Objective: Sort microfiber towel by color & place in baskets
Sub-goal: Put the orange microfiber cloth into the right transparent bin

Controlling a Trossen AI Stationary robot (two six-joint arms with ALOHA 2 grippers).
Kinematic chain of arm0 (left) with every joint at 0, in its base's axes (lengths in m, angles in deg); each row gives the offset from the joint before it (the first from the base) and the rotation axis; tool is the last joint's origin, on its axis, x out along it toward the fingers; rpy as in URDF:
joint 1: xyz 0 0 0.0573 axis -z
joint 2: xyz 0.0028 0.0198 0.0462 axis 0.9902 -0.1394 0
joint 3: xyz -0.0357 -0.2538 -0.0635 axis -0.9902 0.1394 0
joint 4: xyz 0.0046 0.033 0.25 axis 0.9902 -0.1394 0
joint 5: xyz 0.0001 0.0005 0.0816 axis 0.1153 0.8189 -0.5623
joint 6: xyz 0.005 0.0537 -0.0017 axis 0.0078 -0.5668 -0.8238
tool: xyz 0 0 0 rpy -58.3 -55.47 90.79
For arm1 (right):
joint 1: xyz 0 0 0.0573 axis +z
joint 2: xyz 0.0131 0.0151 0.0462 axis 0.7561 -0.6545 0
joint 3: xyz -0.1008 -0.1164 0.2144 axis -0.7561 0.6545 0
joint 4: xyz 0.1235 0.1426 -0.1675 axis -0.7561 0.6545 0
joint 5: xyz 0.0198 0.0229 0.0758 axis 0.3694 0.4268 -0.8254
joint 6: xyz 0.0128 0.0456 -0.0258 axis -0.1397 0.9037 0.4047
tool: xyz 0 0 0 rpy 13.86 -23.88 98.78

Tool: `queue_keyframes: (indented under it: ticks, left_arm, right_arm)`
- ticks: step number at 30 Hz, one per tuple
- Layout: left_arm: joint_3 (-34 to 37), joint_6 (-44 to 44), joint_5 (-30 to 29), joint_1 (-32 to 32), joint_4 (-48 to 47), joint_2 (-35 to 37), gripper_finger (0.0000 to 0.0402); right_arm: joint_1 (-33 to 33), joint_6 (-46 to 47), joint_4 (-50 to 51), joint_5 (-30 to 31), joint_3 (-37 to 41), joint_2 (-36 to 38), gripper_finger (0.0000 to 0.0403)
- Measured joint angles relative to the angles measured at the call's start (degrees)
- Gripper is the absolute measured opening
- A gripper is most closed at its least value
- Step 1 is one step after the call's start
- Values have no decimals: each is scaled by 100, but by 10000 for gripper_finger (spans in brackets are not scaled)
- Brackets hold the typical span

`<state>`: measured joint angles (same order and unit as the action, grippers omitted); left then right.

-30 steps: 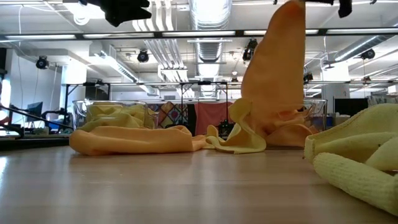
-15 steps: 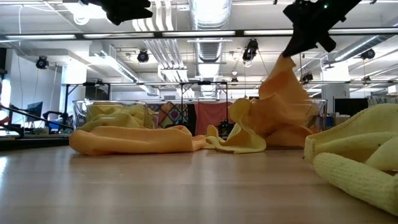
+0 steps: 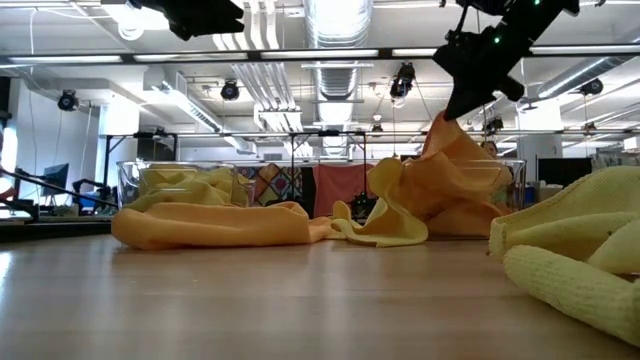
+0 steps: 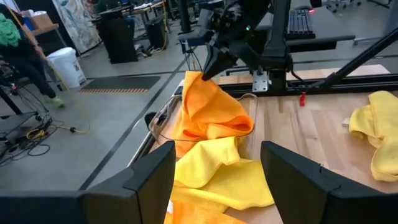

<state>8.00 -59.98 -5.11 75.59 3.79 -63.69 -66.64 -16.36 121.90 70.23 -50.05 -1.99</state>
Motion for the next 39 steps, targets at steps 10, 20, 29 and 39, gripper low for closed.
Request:
queue_keyframes:
  ticks: [10,20,29,39]
  left_arm:
    - [2,0,-2,0,-18,-7,220]
    - [2,2,-4,0,-44,-7,220]
    - [5,2,-4,0,-46,-7,220]
    - [115,46,-7,0,-56,-7,220]
  right_arm:
    - [-2,-9,-141,-4,-2,-725,8]
    - [-2,-22,-164,-39,-2,-1111,9]
    - [-2,-22,-165,-57,-4,-1326,9]
    - [-2,131,-312,-308,-7,-1290,38]
